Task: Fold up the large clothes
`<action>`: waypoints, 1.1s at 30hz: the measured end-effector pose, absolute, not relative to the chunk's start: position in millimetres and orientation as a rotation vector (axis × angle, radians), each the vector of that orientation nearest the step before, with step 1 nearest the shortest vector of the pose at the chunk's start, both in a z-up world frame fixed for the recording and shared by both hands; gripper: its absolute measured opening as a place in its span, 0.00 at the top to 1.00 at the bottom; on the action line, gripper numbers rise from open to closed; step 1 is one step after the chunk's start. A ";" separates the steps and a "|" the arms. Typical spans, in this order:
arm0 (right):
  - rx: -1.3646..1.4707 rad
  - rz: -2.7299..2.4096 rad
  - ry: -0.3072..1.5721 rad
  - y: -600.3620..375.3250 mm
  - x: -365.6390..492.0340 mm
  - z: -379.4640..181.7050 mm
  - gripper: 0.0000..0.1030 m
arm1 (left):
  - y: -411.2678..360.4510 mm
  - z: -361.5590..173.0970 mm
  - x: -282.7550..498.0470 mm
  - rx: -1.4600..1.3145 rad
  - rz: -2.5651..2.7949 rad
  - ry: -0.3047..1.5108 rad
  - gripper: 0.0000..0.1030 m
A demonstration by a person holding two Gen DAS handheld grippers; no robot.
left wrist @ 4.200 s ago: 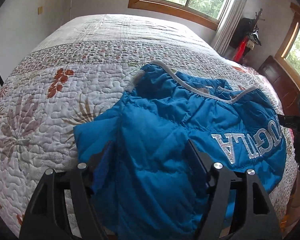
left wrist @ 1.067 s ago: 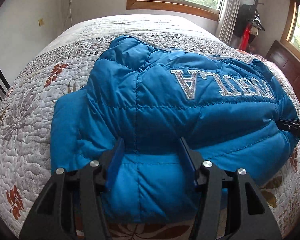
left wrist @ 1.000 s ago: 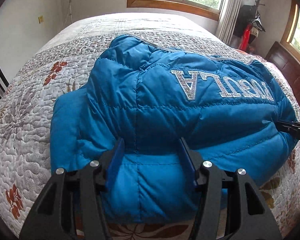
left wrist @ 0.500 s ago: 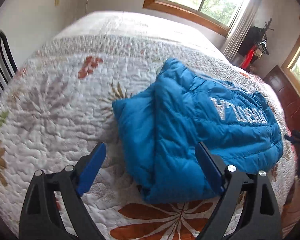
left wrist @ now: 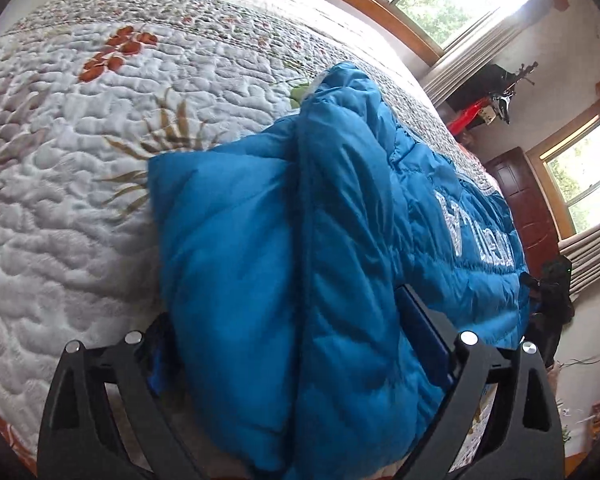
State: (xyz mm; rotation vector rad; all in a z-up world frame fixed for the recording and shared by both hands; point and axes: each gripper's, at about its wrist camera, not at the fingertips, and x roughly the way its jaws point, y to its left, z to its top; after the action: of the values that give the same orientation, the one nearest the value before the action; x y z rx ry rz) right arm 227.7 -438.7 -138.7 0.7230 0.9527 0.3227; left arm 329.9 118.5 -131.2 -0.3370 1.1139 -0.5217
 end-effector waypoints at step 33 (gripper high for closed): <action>0.504 0.493 0.842 -321.7 69.6 -54.9 0.83 | 195.2 -51.7 131.5 -0.265 -0.525 0.911 0.76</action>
State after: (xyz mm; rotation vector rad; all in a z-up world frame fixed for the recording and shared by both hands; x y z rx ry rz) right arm 69.6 -321.7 -54.9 0.5037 0.8425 0.4925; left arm 131.5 195.2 -51.7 -0.2648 0.9111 -0.5245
